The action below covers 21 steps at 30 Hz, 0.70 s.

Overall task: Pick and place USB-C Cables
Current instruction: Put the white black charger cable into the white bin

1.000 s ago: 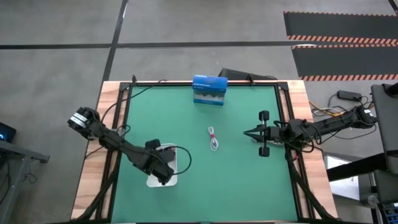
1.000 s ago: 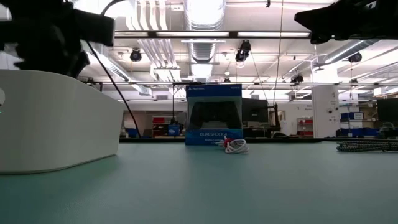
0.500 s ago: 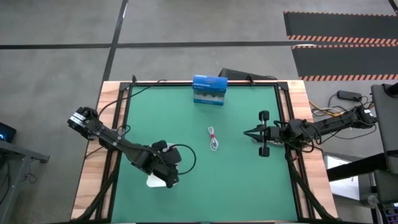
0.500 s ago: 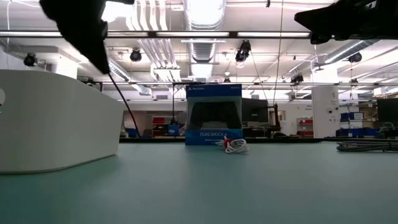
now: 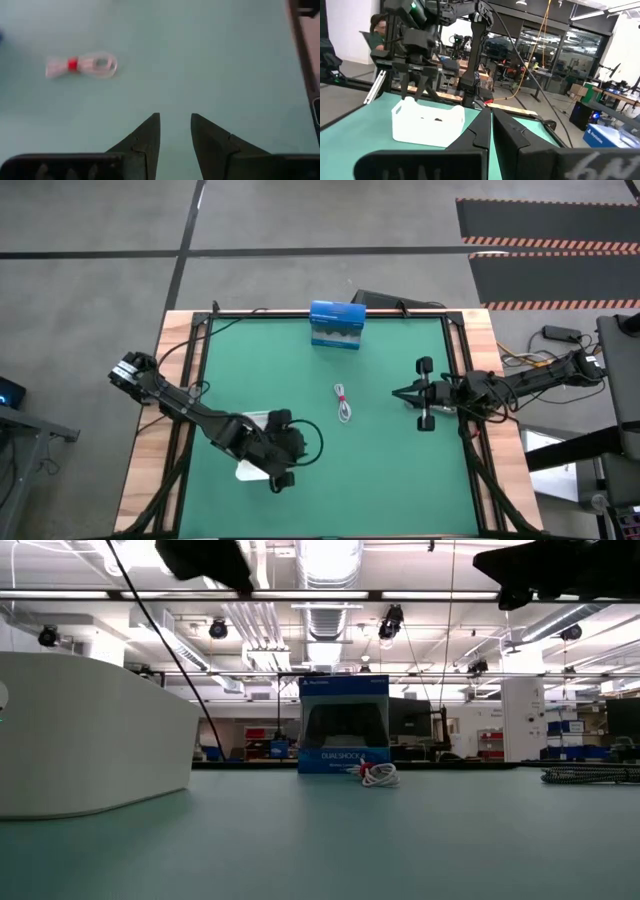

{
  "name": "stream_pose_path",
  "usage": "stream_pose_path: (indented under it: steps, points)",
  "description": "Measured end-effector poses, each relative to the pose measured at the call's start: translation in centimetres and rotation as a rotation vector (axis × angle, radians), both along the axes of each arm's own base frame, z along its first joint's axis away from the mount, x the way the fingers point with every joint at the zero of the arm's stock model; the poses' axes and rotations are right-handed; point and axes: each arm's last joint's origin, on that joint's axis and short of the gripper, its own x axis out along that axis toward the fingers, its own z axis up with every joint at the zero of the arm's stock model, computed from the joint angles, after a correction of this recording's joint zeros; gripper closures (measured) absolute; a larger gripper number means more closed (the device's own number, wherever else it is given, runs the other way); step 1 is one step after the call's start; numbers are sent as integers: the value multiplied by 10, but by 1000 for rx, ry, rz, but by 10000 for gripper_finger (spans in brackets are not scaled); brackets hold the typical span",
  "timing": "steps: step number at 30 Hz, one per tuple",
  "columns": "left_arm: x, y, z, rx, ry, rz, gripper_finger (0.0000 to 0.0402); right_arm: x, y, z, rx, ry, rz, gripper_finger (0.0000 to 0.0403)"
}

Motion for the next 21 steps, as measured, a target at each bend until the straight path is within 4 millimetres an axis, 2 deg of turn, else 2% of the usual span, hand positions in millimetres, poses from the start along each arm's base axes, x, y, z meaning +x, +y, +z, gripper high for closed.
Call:
stream_pose_path:
  steps: [6,15,21]
  points:
    - [8,-5,9,147,-114,-163,308,2,3,-3,106,27,81,394]
    - [13,-7,16,363,-192,-320,308,16,14,-22,286,172,143,394]
    - [14,-7,16,423,-194,-368,308,30,21,-18,404,230,153,394]
